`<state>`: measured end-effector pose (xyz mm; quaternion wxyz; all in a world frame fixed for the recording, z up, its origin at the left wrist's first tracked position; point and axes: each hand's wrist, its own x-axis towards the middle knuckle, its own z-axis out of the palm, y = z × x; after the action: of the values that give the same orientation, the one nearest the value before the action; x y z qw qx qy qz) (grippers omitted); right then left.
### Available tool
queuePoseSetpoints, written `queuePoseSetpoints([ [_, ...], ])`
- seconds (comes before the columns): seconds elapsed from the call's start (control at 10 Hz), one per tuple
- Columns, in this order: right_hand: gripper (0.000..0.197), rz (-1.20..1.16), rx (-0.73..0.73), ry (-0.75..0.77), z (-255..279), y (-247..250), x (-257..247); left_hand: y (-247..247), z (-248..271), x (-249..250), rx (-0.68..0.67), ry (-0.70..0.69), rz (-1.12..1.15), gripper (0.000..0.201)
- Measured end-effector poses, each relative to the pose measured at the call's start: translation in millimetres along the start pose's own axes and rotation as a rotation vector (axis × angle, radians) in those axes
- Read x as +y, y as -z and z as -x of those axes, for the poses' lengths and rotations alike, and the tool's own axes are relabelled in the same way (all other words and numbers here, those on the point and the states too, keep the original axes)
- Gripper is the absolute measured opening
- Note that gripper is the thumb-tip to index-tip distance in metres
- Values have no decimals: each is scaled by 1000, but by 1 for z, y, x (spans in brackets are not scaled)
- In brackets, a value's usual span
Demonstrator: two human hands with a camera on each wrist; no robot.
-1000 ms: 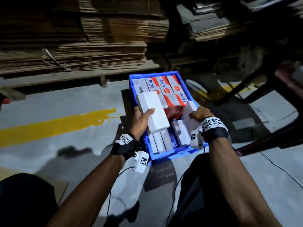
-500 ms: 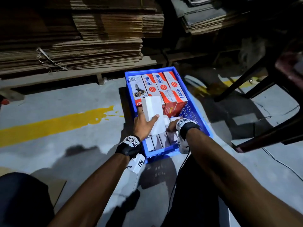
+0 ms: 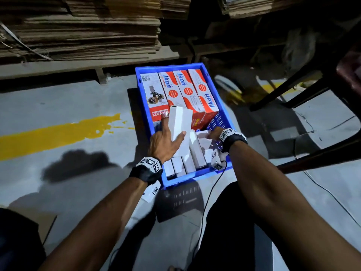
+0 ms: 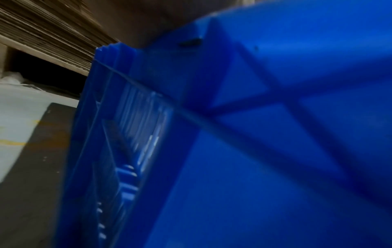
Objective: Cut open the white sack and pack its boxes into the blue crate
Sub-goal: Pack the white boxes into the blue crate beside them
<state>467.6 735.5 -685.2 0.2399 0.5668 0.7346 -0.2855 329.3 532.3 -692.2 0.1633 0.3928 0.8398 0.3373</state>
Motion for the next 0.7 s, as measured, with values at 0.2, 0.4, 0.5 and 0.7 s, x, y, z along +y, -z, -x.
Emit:
queuePoseSetpoints([
  [0.2,20,14,-66,10,-9,-8,-13,-6,-1,-4,12,-4,-41,81],
  [0.4,47,-19,-35,-10,-11,-23,-23,-5,-2,-5,-2,7,-53,80],
  [0.5,48,161,-60,-17,-4,-23,-31,-5,-2,-4,-3,10,-47,80],
  [0.7,80,107,98,-130,-4,-21,-27,-5,-1,-4,7,3,-20,79],
])
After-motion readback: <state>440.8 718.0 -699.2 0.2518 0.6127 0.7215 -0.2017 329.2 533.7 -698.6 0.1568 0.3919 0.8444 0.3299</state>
